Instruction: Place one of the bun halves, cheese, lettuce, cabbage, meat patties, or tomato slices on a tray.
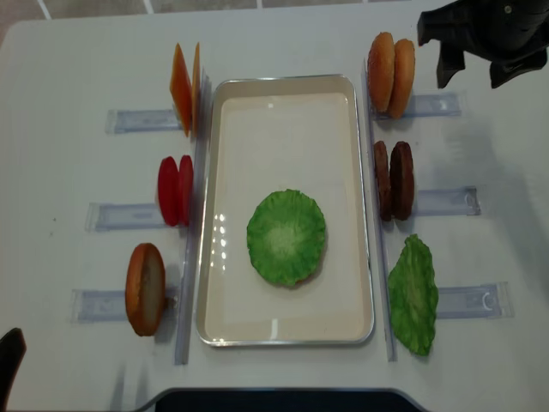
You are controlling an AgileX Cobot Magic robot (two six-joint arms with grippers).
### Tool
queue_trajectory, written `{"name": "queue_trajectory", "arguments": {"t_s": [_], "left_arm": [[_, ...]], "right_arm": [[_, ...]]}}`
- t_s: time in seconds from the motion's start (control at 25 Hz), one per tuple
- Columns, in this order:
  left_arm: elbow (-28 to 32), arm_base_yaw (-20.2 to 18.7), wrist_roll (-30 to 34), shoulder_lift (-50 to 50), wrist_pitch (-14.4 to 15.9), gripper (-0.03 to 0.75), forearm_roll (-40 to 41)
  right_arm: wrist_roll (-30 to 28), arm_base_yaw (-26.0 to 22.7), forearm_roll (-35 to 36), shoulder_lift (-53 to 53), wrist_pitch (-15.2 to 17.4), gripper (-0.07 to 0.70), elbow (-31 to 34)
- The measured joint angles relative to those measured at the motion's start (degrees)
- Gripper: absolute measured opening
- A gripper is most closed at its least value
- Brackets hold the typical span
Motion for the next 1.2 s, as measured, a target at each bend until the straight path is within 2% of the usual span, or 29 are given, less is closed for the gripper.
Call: {"name": "queue_trajectory", "arguments": {"t_s": [0.28,0.56,0.8,1.0,1.2], "left_arm": [[0.0,0.0,0.0,0.0,0.0,0.265,0.0],[0.0,0.0,0.0,0.0,0.0,0.264,0.0],[0.0,0.0,0.0,0.0,0.0,0.254,0.0],[0.0,0.0,0.0,0.0,0.0,0.251,0.0],[0.0,0.0,0.0,0.0,0.0,0.236,0.0]], "right_arm": [[-6.9,-10.52,3.51,-0.26,-0.08,0.502,0.69],[-11.41,-18.81,3.45,-0.7,0.05,0.495,6.16],[-12.89,-19.79,3.2,-2.8,0.05,0.491,6.92],[-14.8,-19.79,2.58,-10.15,-0.06,0.491,7.58],[-15.56,-19.79,2.28,-20.66,-0.04,0.491,13.28]]}}
